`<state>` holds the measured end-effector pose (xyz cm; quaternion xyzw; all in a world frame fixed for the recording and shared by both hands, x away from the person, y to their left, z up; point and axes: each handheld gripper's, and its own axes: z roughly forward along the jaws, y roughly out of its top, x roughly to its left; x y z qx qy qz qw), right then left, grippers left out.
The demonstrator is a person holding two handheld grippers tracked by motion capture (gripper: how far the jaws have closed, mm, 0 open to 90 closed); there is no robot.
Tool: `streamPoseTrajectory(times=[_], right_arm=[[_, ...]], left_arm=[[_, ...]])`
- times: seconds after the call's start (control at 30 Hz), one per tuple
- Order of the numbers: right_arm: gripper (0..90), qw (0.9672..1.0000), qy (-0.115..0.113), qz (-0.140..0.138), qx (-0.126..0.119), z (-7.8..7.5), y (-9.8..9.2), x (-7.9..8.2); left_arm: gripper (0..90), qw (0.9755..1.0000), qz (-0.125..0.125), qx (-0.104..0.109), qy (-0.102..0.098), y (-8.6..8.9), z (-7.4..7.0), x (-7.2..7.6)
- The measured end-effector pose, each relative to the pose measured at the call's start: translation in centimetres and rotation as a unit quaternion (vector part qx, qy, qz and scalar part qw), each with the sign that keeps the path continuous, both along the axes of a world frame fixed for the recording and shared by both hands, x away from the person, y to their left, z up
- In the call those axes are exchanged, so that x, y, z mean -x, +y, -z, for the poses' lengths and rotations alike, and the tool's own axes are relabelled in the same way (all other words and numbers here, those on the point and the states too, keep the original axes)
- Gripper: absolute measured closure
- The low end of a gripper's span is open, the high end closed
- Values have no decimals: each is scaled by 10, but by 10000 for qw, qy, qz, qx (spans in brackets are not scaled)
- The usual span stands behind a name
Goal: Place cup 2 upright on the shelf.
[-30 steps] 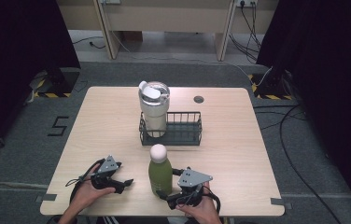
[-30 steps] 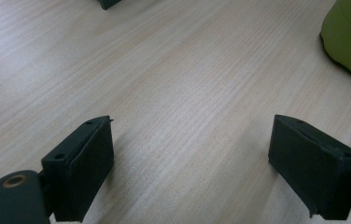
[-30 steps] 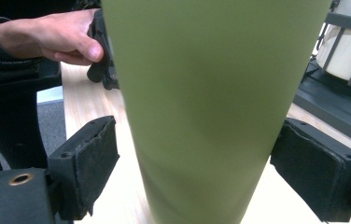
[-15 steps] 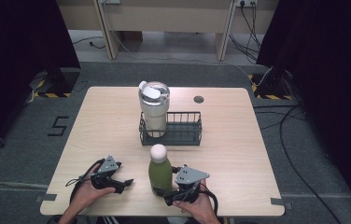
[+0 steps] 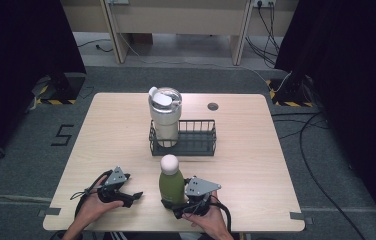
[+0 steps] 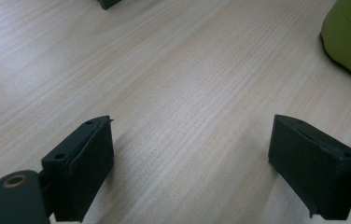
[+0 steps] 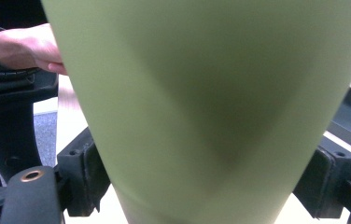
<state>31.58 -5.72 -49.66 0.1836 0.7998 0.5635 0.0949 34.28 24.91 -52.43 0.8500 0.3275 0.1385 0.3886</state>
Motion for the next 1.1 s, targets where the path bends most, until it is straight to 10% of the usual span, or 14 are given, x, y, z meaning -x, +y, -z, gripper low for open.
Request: streamPoseTrajectory(times=[1.1], right_arm=[[208,9985,-328,449,-16,-16,-16,-7]], left_arm=[[135,10000,1,6,1,0,0,0]])
